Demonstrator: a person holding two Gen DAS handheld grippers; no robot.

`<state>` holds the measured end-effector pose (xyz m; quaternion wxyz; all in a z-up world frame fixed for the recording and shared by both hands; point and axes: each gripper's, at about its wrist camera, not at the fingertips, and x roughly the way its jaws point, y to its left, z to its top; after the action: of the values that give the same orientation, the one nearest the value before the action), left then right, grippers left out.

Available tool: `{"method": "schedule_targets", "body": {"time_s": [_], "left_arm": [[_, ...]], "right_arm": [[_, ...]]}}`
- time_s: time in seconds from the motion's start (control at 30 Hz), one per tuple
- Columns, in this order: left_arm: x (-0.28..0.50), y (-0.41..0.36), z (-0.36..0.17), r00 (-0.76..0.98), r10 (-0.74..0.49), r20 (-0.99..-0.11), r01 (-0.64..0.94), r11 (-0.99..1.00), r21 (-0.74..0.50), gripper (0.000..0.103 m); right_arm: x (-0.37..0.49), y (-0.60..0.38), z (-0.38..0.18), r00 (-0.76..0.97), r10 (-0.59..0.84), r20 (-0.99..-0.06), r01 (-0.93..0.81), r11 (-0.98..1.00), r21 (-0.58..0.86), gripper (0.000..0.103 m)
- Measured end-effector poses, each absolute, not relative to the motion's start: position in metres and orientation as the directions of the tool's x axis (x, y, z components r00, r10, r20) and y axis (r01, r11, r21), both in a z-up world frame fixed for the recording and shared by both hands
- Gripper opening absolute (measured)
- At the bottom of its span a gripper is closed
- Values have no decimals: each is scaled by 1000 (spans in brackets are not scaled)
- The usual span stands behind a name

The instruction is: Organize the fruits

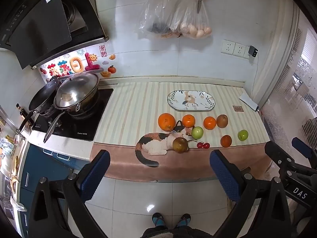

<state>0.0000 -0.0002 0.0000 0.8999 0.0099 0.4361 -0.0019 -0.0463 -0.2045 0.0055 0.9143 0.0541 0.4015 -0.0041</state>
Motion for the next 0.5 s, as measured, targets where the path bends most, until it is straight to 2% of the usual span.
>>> {"method": "schedule_targets", "body": {"time_s": [0.5], "left_arm": [[0,0,0,621,-1,-784,14,1000,9,103]], "right_arm": [[-46,-204,4,679,30,-734,51,995,88,103]]}}
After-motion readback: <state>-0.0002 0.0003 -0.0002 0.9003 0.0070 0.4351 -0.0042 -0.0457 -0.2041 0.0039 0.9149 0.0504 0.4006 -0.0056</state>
